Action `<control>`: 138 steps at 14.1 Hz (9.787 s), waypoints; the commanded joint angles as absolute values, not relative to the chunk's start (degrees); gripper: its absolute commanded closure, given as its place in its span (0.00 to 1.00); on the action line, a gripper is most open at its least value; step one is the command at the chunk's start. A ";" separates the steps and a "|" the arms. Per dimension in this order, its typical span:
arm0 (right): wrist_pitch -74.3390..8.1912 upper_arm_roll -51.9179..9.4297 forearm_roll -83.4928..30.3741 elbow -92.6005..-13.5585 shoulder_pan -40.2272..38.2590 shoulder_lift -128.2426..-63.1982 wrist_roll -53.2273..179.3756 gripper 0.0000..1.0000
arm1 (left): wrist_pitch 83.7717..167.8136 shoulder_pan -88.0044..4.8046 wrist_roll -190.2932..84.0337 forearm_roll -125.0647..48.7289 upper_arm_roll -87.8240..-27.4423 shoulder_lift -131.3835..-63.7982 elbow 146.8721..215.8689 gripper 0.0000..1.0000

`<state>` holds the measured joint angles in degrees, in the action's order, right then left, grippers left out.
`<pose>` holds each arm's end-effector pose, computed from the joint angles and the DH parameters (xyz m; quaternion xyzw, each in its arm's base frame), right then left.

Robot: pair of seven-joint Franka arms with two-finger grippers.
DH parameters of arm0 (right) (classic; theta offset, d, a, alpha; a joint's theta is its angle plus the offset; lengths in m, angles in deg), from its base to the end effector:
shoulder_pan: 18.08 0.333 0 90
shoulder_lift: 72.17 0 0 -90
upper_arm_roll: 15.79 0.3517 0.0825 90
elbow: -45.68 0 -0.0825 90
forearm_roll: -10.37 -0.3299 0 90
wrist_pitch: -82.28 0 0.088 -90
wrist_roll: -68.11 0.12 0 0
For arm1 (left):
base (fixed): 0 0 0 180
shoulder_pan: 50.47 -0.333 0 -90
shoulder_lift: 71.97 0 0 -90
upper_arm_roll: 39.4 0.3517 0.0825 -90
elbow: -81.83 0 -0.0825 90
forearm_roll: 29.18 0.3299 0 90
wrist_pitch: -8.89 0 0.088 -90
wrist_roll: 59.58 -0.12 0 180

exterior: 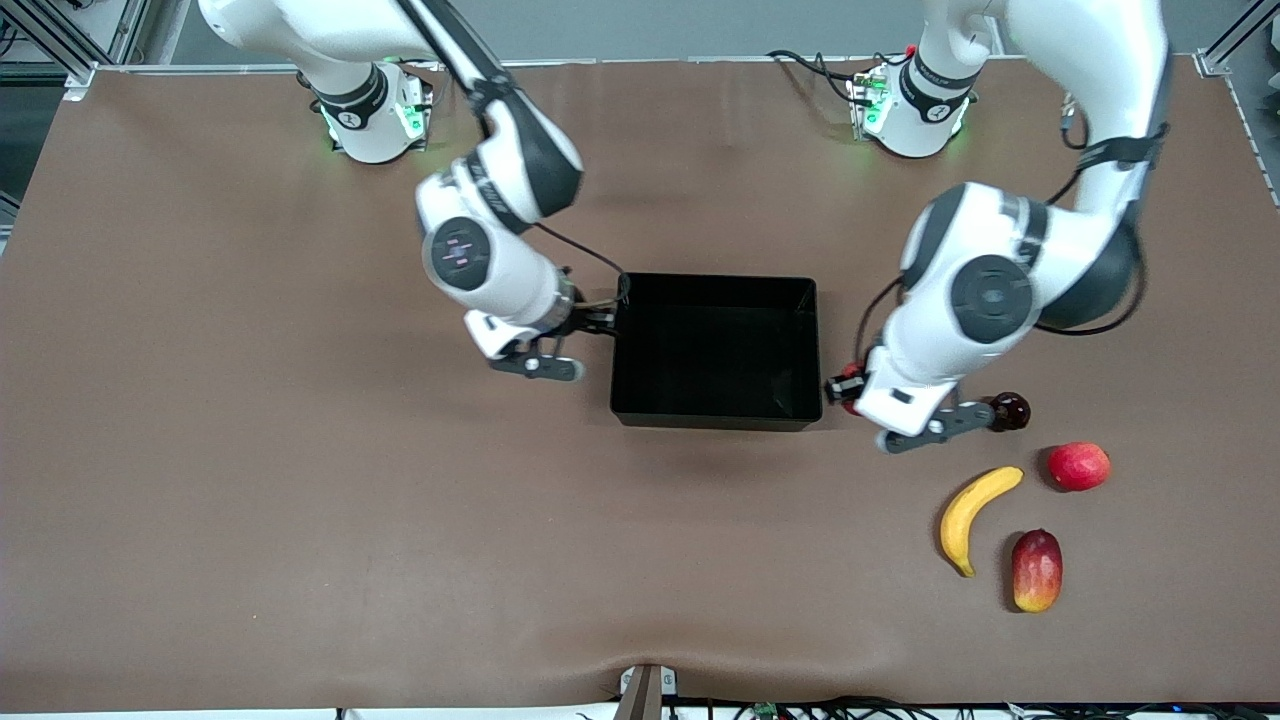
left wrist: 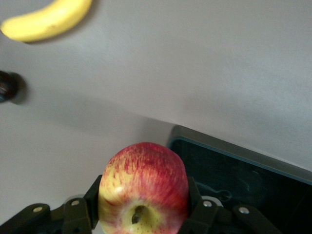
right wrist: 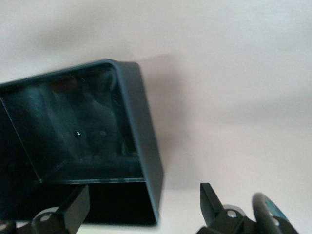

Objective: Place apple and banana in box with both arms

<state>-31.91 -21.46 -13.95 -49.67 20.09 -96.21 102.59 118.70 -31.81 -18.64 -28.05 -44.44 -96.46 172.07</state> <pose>0.5072 0.3690 0.4086 -0.9789 0.1084 0.1281 0.1170 0.5830 -0.2448 0.4295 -0.9879 -0.1492 0.0405 0.0147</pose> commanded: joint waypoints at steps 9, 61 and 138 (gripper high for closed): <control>-0.95 -21.07 -1.93 -26.23 -2.59 -95.55 90.26 0.00 | 129.12 -21.73 -16.25 -28.47 -46.07 -98.95 183.24 1.00; -0.16 -20.89 11.78 -40.45 -15.36 -67.69 68.37 0.00 | 145.74 -53.63 -80.06 -15.74 -46.78 -118.63 167.26 0.21; -0.77 -20.72 9.58 -40.28 -15.27 -68.48 68.90 0.00 | 99.51 -48.45 -53.69 -28.03 -43.88 -64.69 178.14 0.00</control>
<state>-1.02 -20.72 10.40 -41.15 -15.12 -68.15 68.81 100.01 -49.30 -52.58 -26.92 -44.70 -68.43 174.31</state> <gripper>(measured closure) 0.000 0.000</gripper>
